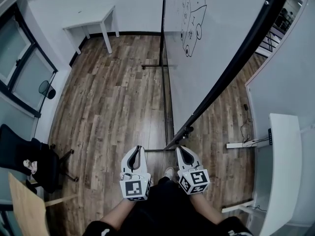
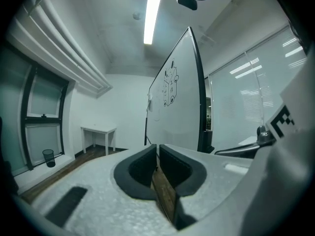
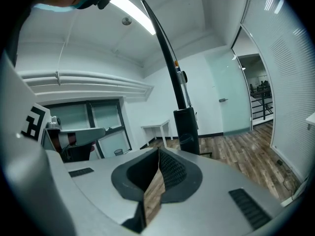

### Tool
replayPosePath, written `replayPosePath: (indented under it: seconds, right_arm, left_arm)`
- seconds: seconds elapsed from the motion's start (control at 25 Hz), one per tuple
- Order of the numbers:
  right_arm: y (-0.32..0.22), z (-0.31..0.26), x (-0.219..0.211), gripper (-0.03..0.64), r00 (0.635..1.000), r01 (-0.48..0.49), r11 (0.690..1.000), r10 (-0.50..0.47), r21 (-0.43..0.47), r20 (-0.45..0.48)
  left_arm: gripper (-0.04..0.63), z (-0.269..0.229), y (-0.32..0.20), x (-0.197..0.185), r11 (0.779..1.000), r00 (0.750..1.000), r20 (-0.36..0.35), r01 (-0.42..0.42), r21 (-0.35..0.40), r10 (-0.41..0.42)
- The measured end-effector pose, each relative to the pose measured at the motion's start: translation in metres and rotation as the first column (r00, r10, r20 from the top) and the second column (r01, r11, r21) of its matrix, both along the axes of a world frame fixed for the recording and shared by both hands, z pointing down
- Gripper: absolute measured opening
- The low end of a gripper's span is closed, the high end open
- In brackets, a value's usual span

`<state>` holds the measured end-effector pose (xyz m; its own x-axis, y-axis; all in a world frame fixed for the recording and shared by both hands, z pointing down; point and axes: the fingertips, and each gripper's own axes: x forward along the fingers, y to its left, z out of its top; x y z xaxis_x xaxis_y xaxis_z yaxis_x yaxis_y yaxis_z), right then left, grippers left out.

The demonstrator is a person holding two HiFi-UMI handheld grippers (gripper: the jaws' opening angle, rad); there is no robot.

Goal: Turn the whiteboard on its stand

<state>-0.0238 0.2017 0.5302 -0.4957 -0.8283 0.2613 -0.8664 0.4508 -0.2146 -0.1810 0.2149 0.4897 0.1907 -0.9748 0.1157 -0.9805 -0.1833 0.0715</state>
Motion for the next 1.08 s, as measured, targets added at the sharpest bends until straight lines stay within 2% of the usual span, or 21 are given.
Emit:
replayPosePath:
  seconds: [0.24,0.52,1.08]
  right_arm:
    - [0.000,0.000,-0.004,0.013,1.000,0.014,1.000,-0.014,0.006,-0.004]
    - [0.003,0.000,-0.005,0.012,1.000,0.019,1.000,-0.019,-0.003,0.014]
    - [0.007,0.002,-0.005,0.012,0.999,0.027,1.000,-0.027,0.003,-0.018]
  left_arm:
    - [0.032,0.000,-0.004,0.006,1.000,0.999,-0.024,-0.025,0.006,0.025]
    - [0.032,-0.002,-0.003,0.012,0.999,0.999,-0.012,-0.043,0.016,0.043]
    - [0.029,0.002,0.000,0.014,0.999,0.999,0.008,-0.052,-0.010,0.052]
